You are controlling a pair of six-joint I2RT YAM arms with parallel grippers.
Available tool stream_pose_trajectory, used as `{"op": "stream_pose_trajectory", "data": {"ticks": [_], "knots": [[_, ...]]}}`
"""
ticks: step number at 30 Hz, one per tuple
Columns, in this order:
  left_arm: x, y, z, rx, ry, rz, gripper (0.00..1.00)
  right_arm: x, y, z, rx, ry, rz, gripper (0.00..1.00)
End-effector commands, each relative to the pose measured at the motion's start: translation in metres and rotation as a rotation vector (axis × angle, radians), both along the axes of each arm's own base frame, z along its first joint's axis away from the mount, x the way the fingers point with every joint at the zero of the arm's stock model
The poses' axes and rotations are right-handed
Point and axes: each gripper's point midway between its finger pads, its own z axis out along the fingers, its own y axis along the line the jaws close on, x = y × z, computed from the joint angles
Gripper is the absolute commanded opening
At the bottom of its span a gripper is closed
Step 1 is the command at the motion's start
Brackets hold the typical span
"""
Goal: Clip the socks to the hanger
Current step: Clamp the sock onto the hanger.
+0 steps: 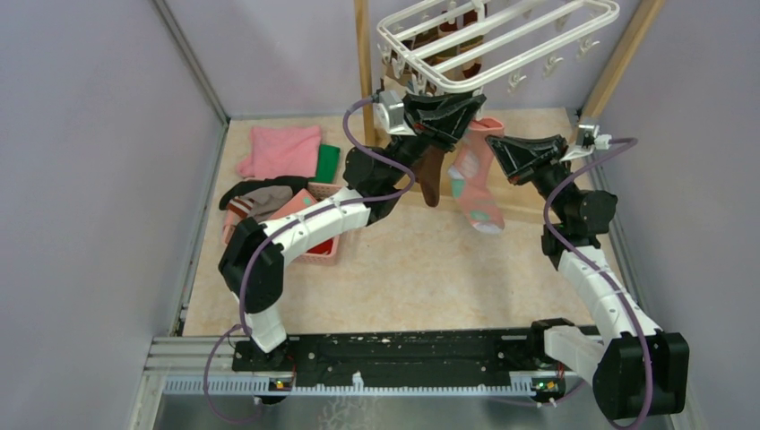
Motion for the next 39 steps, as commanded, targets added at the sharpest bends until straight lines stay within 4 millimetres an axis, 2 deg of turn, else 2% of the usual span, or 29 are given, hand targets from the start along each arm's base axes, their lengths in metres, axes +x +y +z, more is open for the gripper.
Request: {"op": "stream_pose_trajectory", "data": {"ticks": [1, 13, 31, 35, 39], "knots": [[-0.019, 0.013, 0.026, -0.057, -0.091, -0.036, 0.12, -0.011, 0.002, 0.021, 0.028, -0.046, 0.047, 0.0], [-0.021, 0.009, 0.02, -0.03, -0.129, -0.069, 0.13, -0.022, 0.006, 0.028, 0.074, -0.035, 0.131, 0.0], [-0.016, 0.01, 0.016, -0.027, -0.115, -0.079, 0.16, -0.022, 0.007, 0.04, 0.111, -0.064, 0.179, 0.0], [-0.014, 0.01, 0.015, -0.033, -0.1, -0.081, 0.26, -0.02, 0.007, 0.039, 0.106, -0.06, 0.175, 0.0], [-0.013, 0.011, 0.016, -0.037, -0.087, -0.081, 0.47, -0.017, 0.008, 0.037, 0.1, -0.051, 0.169, 0.0]]}}
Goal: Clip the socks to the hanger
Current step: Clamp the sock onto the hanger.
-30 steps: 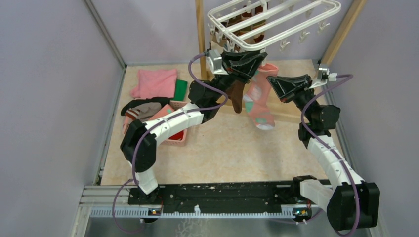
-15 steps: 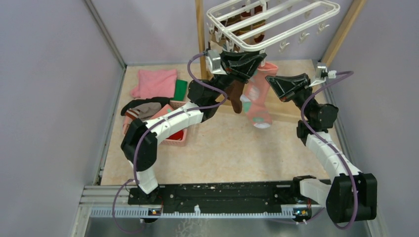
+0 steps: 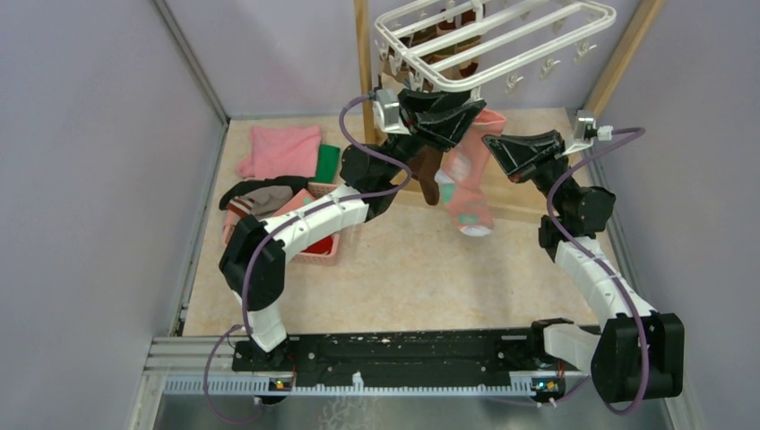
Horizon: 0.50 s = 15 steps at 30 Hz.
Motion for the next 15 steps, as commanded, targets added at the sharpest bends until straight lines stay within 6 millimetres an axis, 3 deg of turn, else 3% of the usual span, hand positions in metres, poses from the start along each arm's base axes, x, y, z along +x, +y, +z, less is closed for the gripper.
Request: {"op": "stream_pose_trajectory", "data": {"ticks": [1, 10, 15], "knots": [[-0.012, 0.008, 0.018, -0.05, -0.038, -0.03, 0.52, -0.006, -0.004, 0.025, 0.005, -0.09, -0.017, 0.0], [-0.021, 0.021, 0.02, -0.042, -0.009, -0.025, 0.78, -0.003, -0.002, 0.021, -0.01, -0.085, -0.012, 0.03], [-0.038, 0.034, 0.01, 0.027, -0.028, 0.0, 0.82, -0.002, 0.003, 0.022, -0.049, -0.104, 0.013, 0.04]]}}
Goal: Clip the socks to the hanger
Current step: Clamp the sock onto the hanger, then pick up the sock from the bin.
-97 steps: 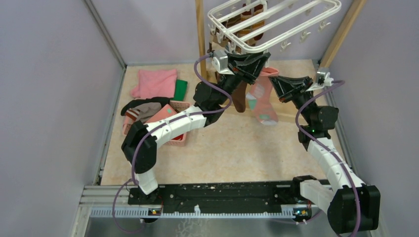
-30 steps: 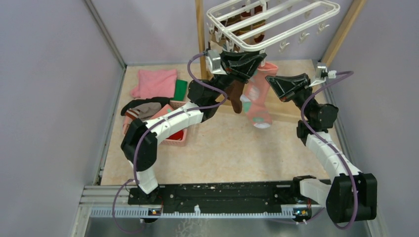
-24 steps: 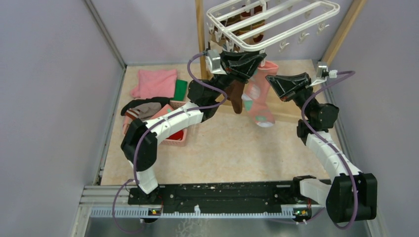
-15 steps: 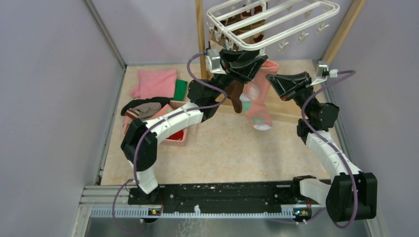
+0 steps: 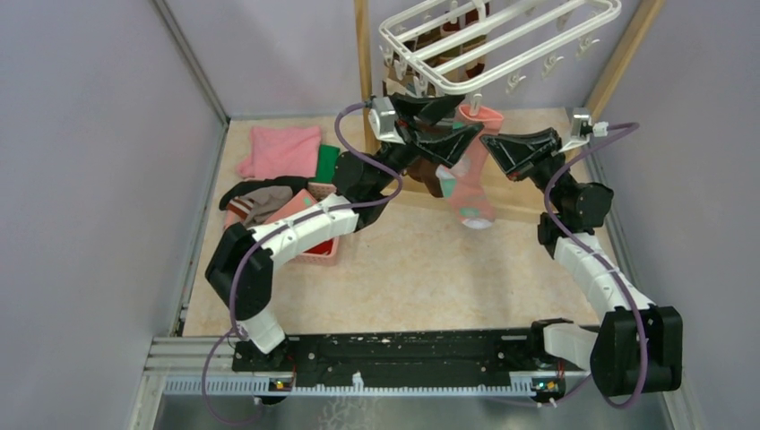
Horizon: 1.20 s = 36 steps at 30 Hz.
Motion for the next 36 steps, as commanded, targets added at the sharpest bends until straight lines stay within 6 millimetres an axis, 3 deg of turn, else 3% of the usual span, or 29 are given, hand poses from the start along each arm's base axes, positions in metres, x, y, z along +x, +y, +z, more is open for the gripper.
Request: {"op": "stream_pose_trajectory", "data": {"ticks": [1, 3, 8, 13, 24, 28, 32, 36], "knots": [[-0.038, 0.032, 0.028, 0.002, -0.111, 0.02, 0.83, -0.008, 0.003, 0.027, -0.039, -0.117, 0.016, 0.04], [-0.05, 0.041, 0.025, 0.057, -0.135, 0.032, 0.83, -0.009, 0.005, 0.029, -0.046, -0.133, 0.035, 0.05], [-0.074, 0.058, -0.005, 0.24, -0.194, 0.074, 0.84, -0.01, 0.018, 0.03, -0.077, -0.157, 0.098, 0.06], [-0.075, 0.085, -0.044, 0.45, -0.141, 0.192, 0.85, -0.009, 0.046, 0.023, -0.146, -0.176, 0.122, 0.11], [-0.046, 0.177, -0.164, 0.662, 0.173, 0.573, 0.88, -0.003, 0.088, 0.007, -0.253, -0.187, 0.09, 0.19], [-0.027, 0.221, -0.19, 0.656, 0.286, 0.695, 0.88, -0.003, 0.102, 0.002, -0.272, -0.183, 0.106, 0.28], [-0.004, 0.261, -0.213, 0.624, 0.452, 0.749, 0.87, -0.006, 0.1, -0.009, -0.286, -0.168, 0.089, 0.39], [0.018, 0.283, -0.231, 0.633, 0.6, 0.793, 0.86, -0.011, 0.093, -0.022, -0.325, -0.158, 0.051, 0.54]]}}
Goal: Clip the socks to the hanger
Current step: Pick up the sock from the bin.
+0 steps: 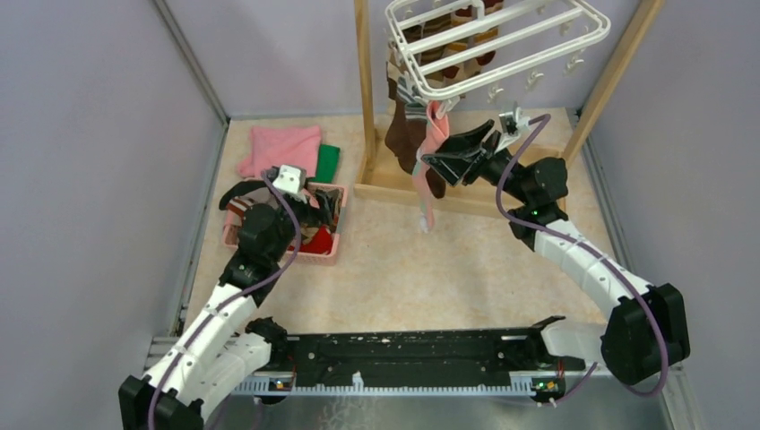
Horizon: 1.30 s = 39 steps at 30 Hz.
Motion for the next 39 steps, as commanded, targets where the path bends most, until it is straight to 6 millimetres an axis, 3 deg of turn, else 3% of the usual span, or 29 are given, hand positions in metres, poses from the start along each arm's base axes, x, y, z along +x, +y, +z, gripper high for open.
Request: {"op": "stream_pose_trajectory", "data": {"ticks": [1, 4, 7, 15, 22, 30, 39], "knots": [[0.016, 0.014, -0.018, -0.049, 0.155, 0.051, 0.86, -0.011, -0.009, -0.001, -0.038, -0.06, -0.059, 0.6], [0.03, 0.03, -0.029, 0.01, 0.271, 0.076, 0.86, -0.017, -0.018, -0.013, -0.076, -0.059, -0.104, 0.73], [0.04, 0.045, -0.037, 0.082, 0.343, 0.082, 0.86, -0.021, -0.028, -0.03, -0.098, -0.043, -0.151, 0.8], [0.068, 0.084, -0.081, 0.34, 0.464, 0.142, 0.87, -0.027, -0.054, -0.087, -0.135, 0.05, -0.217, 0.83], [0.081, 0.086, -0.113, 0.444, 0.543, 0.088, 0.8, -0.039, -0.064, -0.131, -0.135, 0.084, -0.238, 0.85], [0.1, 0.095, -0.127, 0.459, 0.616, 0.06, 0.67, -0.043, -0.064, -0.14, -0.116, 0.077, -0.227, 0.85], [0.09, 0.092, -0.16, 0.445, 0.695, 0.014, 0.63, -0.04, -0.064, -0.146, -0.121, 0.084, -0.236, 0.85]]}}
